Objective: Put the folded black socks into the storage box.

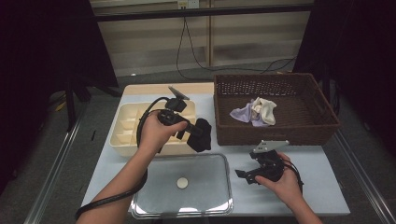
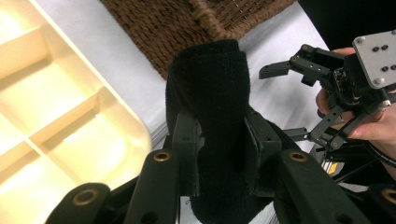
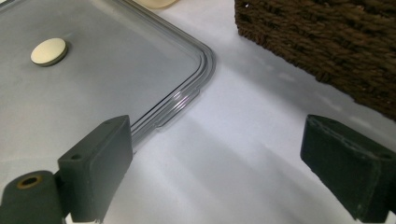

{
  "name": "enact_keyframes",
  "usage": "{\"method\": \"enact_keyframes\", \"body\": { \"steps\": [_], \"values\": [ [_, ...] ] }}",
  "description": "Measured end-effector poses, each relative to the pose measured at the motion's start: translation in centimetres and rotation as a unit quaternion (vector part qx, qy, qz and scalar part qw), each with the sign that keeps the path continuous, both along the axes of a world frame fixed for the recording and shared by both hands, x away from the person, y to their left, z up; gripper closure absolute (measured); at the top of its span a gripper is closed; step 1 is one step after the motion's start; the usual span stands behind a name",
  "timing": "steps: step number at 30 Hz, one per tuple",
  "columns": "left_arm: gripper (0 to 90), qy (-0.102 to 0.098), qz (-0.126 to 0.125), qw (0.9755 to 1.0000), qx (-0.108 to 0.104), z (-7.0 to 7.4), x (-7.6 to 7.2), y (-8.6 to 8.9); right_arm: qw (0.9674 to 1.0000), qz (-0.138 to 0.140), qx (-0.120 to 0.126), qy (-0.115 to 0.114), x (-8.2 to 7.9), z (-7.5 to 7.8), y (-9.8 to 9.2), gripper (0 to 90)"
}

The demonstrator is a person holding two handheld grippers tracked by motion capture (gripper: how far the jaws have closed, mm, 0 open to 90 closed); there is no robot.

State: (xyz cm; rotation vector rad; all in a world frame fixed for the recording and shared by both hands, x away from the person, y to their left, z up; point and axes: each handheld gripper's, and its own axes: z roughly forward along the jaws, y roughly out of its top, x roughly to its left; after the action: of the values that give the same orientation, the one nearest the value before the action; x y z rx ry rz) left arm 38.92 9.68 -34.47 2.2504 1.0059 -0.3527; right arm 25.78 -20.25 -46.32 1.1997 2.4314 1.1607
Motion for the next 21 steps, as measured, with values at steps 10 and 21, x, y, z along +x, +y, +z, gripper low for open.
{"method": "enact_keyframes", "body": {
  "steps": [10, 21],
  "values": [
    [69.8, -0.006, 0.011, 0.9999, 0.006, 1.0, 1.1, 1.3, 1.0000, 0.009, 0.004, 0.001, 0.0, -0.1, 0.0, 6.6],
    [69.7, -0.005, 0.058, 0.9983, -0.001, 1.4, 1.9, 2.1, 0.9999, 0.015, 0.007, 0.000, 0.0, -0.1, 0.1, 4.0]
  ]
}}
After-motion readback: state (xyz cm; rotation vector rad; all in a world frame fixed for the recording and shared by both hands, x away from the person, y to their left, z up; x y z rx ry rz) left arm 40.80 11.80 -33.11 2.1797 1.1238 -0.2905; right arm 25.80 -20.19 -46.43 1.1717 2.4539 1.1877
